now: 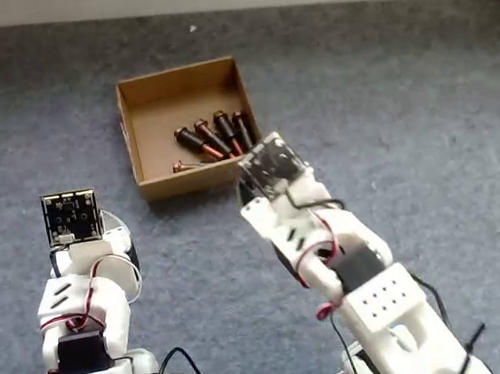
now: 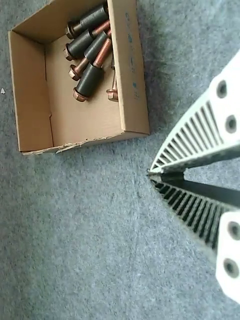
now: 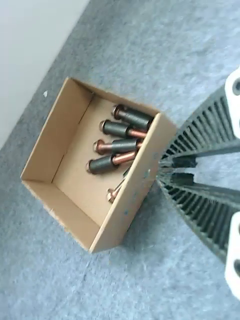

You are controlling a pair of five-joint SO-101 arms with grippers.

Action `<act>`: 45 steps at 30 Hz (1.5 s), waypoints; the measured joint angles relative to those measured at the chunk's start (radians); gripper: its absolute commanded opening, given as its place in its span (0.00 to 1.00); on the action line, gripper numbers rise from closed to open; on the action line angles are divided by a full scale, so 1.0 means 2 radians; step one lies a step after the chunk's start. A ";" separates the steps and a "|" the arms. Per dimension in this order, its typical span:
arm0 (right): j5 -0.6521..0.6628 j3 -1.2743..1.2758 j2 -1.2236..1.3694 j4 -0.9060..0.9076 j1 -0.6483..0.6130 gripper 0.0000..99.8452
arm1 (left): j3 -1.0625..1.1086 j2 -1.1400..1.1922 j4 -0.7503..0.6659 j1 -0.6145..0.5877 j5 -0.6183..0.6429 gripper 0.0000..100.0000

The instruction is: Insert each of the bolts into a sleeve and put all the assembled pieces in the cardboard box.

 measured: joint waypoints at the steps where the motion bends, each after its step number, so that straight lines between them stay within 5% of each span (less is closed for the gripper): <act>1: 0.000 0.020 -0.029 0.007 0.007 0.01 | 0.000 0.000 0.000 0.000 0.000 0.01; 14: 0.000 0.183 -0.396 0.150 0.056 0.01 | 0.004 -0.009 0.000 0.012 0.000 0.00; 22: 0.000 0.202 -0.407 0.190 0.100 0.01 | 0.054 -0.130 0.003 0.020 0.000 0.00; 37: 0.000 0.268 -0.407 0.222 0.187 0.01 | 0.113 -0.128 0.003 0.124 0.000 0.00; 45: 0.000 0.268 -0.407 0.273 0.208 0.01 | 0.148 -0.128 0.003 0.131 -0.001 0.00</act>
